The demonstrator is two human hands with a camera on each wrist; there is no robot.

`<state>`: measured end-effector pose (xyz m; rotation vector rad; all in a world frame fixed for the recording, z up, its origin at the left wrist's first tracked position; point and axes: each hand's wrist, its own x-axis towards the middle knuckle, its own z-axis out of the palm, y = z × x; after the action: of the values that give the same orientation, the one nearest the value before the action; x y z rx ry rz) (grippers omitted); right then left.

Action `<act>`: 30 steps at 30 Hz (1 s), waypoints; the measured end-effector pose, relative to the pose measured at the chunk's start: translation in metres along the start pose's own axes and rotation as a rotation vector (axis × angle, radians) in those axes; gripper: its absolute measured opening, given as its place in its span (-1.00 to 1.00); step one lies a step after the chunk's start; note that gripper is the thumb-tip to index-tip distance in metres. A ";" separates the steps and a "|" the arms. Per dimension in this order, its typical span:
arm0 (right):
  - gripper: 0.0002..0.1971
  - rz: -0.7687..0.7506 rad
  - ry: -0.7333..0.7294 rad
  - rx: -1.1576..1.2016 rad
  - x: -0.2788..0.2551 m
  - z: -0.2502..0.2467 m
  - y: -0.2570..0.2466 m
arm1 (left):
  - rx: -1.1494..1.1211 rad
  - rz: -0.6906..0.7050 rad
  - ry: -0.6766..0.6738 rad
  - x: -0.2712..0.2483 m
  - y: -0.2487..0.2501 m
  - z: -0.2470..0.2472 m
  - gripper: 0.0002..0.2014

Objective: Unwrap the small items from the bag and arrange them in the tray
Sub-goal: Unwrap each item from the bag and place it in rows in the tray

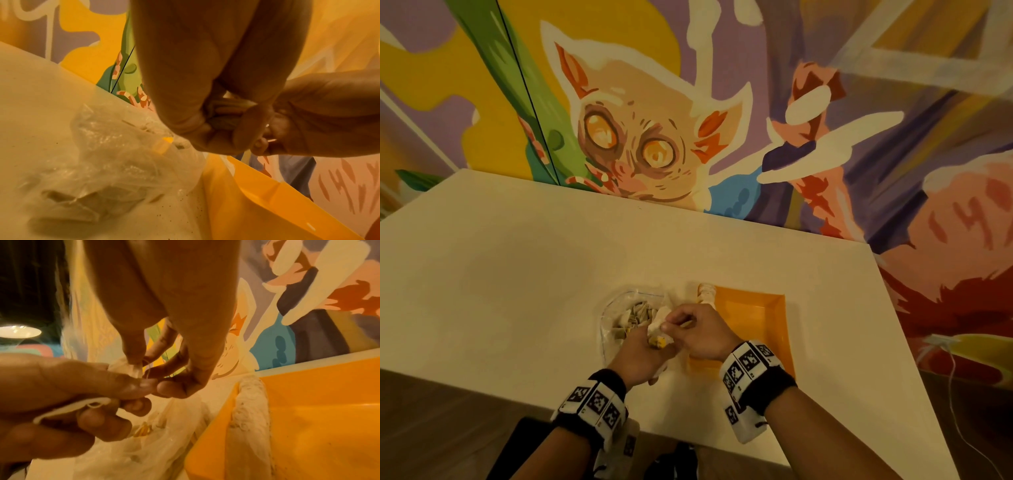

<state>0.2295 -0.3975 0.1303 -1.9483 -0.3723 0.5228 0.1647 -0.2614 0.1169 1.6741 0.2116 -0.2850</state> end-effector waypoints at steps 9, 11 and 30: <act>-0.90 0.062 0.211 0.345 -0.003 -0.011 -0.006 | -0.218 -0.107 0.097 -0.001 0.001 -0.007 -0.83; -0.91 0.039 0.242 0.315 -0.003 -0.015 -0.004 | -0.243 -0.082 0.139 -0.001 0.003 -0.010 -0.82; -0.79 -0.036 0.243 0.238 -0.005 -0.018 0.005 | 0.229 0.216 0.288 0.009 0.031 -0.019 -0.95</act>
<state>0.2344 -0.4158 0.1328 -1.7461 -0.1806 0.2879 0.1841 -0.2465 0.1454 1.9452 0.2154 0.1000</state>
